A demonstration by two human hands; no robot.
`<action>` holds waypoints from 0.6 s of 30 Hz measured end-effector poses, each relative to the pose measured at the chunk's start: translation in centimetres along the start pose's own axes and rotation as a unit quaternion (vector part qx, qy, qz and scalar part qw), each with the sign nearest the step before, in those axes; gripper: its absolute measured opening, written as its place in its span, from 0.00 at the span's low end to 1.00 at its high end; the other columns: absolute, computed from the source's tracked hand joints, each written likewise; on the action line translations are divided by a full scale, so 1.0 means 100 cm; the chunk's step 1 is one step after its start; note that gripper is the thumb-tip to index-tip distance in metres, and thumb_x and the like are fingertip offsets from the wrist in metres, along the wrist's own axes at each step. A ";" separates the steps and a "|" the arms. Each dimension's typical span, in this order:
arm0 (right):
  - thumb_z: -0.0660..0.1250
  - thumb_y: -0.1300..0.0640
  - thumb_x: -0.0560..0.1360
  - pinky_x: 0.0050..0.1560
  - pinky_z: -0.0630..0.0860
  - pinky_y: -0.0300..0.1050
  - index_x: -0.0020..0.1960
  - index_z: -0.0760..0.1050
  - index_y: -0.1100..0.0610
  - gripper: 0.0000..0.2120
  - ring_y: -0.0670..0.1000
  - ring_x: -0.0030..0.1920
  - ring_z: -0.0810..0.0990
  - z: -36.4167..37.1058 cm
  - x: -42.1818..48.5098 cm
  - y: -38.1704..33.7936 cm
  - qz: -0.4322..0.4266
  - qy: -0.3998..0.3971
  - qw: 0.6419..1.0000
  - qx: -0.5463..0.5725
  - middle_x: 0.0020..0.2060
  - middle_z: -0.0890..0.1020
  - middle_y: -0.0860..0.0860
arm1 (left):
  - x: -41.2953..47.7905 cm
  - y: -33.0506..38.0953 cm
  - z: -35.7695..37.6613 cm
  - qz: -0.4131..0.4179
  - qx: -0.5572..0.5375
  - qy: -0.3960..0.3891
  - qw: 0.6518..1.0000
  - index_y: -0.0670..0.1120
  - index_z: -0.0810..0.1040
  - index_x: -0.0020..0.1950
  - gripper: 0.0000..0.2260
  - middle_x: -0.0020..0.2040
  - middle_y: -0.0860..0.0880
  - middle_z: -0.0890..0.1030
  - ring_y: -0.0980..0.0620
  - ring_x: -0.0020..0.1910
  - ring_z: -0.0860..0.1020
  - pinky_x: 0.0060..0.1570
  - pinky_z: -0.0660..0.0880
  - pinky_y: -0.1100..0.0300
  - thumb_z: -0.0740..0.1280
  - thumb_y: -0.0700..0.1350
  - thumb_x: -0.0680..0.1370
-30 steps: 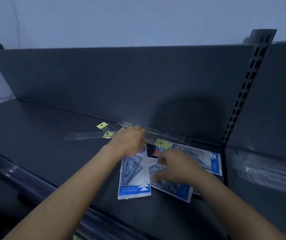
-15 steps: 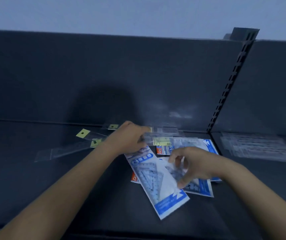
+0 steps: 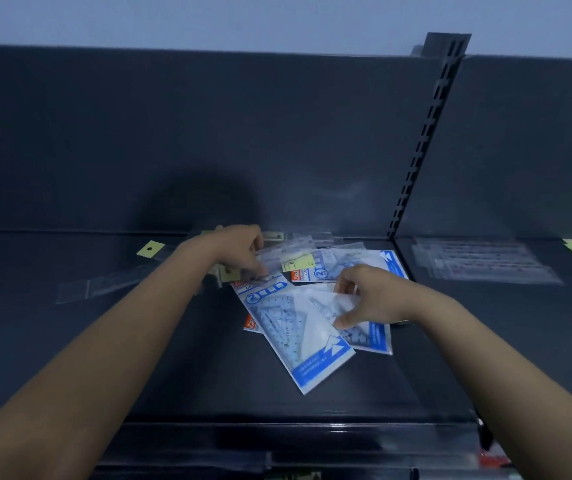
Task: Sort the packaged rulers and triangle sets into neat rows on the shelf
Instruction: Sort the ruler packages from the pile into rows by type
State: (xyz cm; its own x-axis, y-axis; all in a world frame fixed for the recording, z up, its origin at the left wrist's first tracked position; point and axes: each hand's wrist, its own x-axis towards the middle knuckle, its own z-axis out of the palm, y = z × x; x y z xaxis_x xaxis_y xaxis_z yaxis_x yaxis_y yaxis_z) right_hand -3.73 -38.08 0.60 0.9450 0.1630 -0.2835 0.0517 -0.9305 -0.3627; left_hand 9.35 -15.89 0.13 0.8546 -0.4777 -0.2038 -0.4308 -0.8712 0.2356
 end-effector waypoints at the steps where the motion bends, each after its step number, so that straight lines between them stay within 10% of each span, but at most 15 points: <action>1: 0.76 0.49 0.66 0.50 0.72 0.43 0.51 0.71 0.51 0.19 0.49 0.50 0.73 0.000 0.000 0.000 -0.003 -0.002 1.000 0.000 0.51 0.74 0.48 | -0.002 0.003 -0.002 0.006 0.003 0.002 1.000 0.49 0.73 0.54 0.17 0.46 0.54 0.74 0.51 0.47 0.73 0.49 0.65 0.59 0.75 0.52 0.71; 6: 0.74 0.59 0.69 0.37 0.68 0.41 0.42 0.70 0.54 0.12 0.47 0.36 0.72 -0.012 -0.014 0.015 -0.019 0.064 0.991 0.119 0.36 0.75 0.47 | -0.018 0.020 -0.008 0.047 -0.131 -0.012 0.990 0.38 0.78 0.46 0.08 0.39 0.48 0.78 0.51 0.40 0.74 0.41 0.69 0.59 0.71 0.42 0.74; 18: 0.63 0.67 0.75 0.39 0.69 0.43 0.43 0.75 0.61 0.04 0.49 0.36 0.75 -0.032 -0.083 0.102 -0.007 0.116 0.969 0.218 0.35 0.80 0.54 | -0.032 0.134 -0.020 0.129 -0.319 0.022 0.939 0.40 0.80 0.44 0.04 0.30 0.54 0.77 0.56 0.30 0.74 0.34 0.70 0.63 0.68 0.40 0.77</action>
State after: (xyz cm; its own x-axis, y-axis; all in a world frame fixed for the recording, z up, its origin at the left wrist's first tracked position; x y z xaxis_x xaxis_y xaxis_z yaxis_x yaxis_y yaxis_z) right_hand -10.02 -49.95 2.10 0.9949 0.0501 -0.0873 -0.0284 -0.6927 -0.7207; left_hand 1.39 -25.77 5.81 0.7631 -0.6457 -0.0263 -0.3751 -0.4757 0.7956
